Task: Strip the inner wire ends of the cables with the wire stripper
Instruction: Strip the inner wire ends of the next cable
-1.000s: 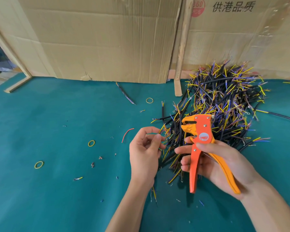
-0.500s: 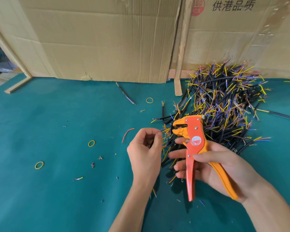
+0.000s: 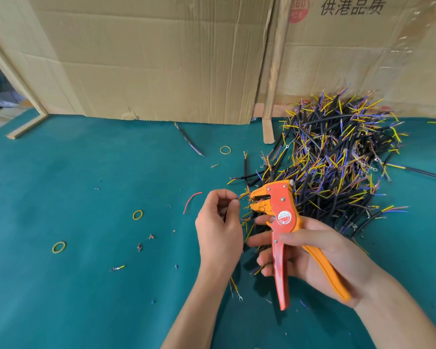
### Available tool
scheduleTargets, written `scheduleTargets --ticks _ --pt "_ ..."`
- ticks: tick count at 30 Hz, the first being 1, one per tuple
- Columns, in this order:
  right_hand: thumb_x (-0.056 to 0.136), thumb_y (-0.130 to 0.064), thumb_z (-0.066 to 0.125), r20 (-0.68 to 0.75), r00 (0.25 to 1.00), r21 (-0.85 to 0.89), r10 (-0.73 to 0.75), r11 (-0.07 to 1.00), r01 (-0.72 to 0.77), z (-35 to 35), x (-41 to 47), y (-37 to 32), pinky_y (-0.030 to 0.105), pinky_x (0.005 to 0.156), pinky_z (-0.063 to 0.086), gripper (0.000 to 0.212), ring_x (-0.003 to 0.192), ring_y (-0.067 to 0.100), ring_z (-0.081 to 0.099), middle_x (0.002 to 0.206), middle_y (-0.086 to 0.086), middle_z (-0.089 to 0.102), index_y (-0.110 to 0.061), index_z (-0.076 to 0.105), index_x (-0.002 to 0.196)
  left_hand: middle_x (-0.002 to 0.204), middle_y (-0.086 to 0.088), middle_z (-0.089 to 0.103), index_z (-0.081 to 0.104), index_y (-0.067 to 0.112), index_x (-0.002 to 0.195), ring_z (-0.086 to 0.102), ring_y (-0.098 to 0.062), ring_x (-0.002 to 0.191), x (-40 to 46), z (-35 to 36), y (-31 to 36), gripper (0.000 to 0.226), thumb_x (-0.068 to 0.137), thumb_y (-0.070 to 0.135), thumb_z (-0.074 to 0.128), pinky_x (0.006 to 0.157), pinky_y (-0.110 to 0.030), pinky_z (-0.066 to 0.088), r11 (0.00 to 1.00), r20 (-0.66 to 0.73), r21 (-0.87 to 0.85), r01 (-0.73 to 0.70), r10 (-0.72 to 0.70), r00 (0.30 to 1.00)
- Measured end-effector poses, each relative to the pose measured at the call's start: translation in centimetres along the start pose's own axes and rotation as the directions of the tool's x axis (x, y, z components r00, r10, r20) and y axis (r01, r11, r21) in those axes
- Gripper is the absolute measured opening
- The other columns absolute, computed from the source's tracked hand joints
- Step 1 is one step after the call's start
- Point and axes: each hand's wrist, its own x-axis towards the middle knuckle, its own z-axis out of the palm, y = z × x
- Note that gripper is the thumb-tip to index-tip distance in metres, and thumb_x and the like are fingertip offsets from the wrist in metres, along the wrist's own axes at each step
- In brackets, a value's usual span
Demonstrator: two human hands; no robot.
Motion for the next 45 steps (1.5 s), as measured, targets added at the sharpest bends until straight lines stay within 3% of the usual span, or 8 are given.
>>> scheduleTargets --ticks 8,13,18,25,32,39,45 --pt "0.07 -0.004 0.08 0.015 0.999 -0.051 -0.048 0.998 0.049 -0.02 -0.47 0.03 0.047 0.066 0.056 0.06 0.074 0.04 0.063 0.095 0.033 0.063 0.005 0.06 0.126 0.083 0.01 0.066 0.063 0.021 0.088 0.061 -0.007 0.08 -0.51 0.11 0.01 0.02 0.095 0.002 0.062 0.071 -0.014 0.044 0.984 0.024 0.141 -0.106 0.104 0.994" --pt "0.07 -0.007 0.083 0.016 0.999 -0.116 -0.048 0.992 0.05 0.06 -0.49 -0.12 0.047 0.066 0.054 0.05 0.074 0.04 0.062 0.089 0.03 0.062 0.001 0.066 0.117 0.084 0.006 0.063 0.064 0.014 0.089 0.056 -0.008 0.079 -0.71 0.21 -0.03 0.017 0.092 -0.003 0.063 0.071 -0.017 0.044 0.936 0.021 0.249 -0.247 0.25 0.968" --pt "0.075 -0.009 0.082 0.027 0.999 -0.138 -0.034 0.99 0.037 0.07 -0.44 -0.03 0.047 0.065 0.055 0.039 0.072 0.039 0.061 0.086 0.028 0.06 -0.002 0.069 0.111 0.086 0.005 0.062 0.065 0.013 0.09 0.053 -0.006 0.079 -0.86 0.25 -0.19 0.016 0.091 -0.003 0.063 0.071 -0.011 0.039 0.882 0.054 0.315 -0.351 0.353 0.934" --pt "0.076 -0.011 0.081 0.002 0.999 -0.095 -0.035 0.995 0.035 0.08 -0.26 0.16 0.045 0.059 0.053 0.036 0.063 0.036 0.058 0.08 0.026 0.058 -0.001 0.068 0.107 0.086 0.004 0.064 0.067 0.01 0.091 0.055 -0.009 0.079 -0.86 0.41 -0.37 0.014 0.09 -0.004 0.065 0.072 -0.012 0.04 0.868 0.059 0.339 -0.361 0.364 0.93" --pt "0.076 -0.008 0.08 0.024 0.998 -0.076 -0.052 0.996 0.054 -0.61 -0.45 -0.13 0.046 0.065 0.055 0.047 0.072 0.039 0.062 0.087 0.029 0.061 0.002 0.065 0.12 0.086 0.006 0.062 0.064 0.014 0.09 0.055 -0.008 0.079 -0.5 0.24 -0.31 0.015 0.092 -0.001 0.064 0.072 -0.011 0.04 0.924 -0.069 0.299 -0.238 0.269 0.961" --pt "0.074 -0.009 0.084 0.09 0.996 -0.055 0.015 0.998 -0.01 -0.15 0.0 0.53 0.049 0.07 0.056 0.052 0.076 0.04 0.063 0.092 0.03 0.062 0.004 0.064 0.121 0.086 0.009 0.057 0.05 0.025 0.09 0.054 -0.024 0.083 -0.55 0.49 -0.05 0.027 0.097 -0.001 0.054 0.072 -0.036 0.043 0.938 -0.043 0.276 -0.209 0.229 0.973" --pt "0.073 -0.007 0.083 0.082 0.996 -0.027 -0.031 0.999 0.033 -0.1 -0.06 0.42 0.048 0.068 0.056 0.051 0.074 0.039 0.063 0.089 0.028 0.061 0.003 0.065 0.12 0.088 0.01 0.058 0.057 0.018 0.094 0.051 -0.02 0.086 -0.87 0.47 0.0 0.019 0.097 -0.002 0.055 0.073 -0.023 0.038 0.906 0.018 0.312 -0.285 0.294 0.956"
